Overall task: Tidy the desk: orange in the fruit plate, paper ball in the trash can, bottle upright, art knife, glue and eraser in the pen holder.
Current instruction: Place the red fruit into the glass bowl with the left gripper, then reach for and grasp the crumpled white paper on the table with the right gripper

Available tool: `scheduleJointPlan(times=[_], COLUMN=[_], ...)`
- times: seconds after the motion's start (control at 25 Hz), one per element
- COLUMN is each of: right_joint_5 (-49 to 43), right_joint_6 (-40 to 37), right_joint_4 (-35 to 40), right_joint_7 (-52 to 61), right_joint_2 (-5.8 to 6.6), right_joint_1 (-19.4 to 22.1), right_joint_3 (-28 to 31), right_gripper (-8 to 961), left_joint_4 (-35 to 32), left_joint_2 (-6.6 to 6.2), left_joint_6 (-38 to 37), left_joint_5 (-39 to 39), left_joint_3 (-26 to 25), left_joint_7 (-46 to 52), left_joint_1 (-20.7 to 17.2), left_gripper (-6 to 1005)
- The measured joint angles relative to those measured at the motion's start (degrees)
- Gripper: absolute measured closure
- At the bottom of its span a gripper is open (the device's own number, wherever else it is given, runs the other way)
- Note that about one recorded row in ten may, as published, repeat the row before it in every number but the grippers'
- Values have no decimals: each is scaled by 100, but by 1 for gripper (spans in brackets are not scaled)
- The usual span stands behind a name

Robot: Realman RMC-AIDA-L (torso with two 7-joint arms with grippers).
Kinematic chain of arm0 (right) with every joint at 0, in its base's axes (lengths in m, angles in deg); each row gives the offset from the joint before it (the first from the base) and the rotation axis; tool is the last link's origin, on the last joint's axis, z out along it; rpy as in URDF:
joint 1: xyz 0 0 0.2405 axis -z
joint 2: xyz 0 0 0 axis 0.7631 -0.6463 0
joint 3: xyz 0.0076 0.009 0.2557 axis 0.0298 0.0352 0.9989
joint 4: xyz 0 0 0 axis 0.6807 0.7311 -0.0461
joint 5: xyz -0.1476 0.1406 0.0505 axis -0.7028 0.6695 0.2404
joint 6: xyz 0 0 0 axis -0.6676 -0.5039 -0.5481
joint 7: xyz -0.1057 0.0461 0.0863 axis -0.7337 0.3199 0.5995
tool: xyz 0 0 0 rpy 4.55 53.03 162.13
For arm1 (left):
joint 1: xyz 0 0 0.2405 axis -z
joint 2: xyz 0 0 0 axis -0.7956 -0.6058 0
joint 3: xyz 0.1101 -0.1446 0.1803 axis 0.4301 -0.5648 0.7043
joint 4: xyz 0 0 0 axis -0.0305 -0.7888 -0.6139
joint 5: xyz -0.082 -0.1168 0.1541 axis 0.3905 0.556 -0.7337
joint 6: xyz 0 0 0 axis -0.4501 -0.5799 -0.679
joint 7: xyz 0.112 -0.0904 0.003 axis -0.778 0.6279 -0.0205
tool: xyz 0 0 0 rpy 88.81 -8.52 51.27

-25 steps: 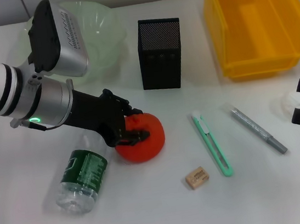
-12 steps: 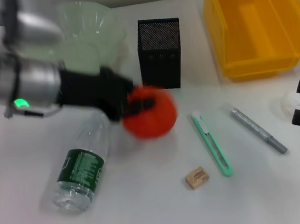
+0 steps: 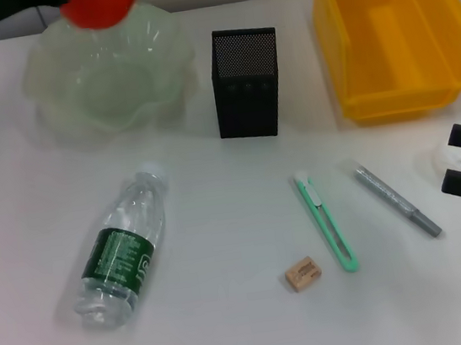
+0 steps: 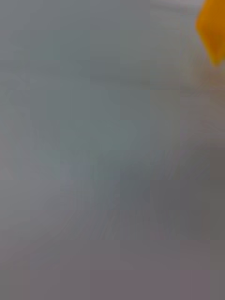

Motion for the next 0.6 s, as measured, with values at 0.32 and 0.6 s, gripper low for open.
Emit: scheduleJointPlan(times=[0.32,0.6], right_joint_5=[12,71], right_joint_6=[0,-666], right_joint_4=[-94,1034], right_joint_7=[0,1109], right_joint_2=[-14,47], right_joint_1=[10,-116], right_joint_3=[0,231], right_gripper=[119,119], left_joint_4=[351,251], left_joint_2=[12,-324], left_joint_6=[786,-2800], left_joint_5=[589,729], left_joint_3=[241,257], left_joint_7=[-184,-880], left_joint_1=[-71,-463], left_gripper=[379,230])
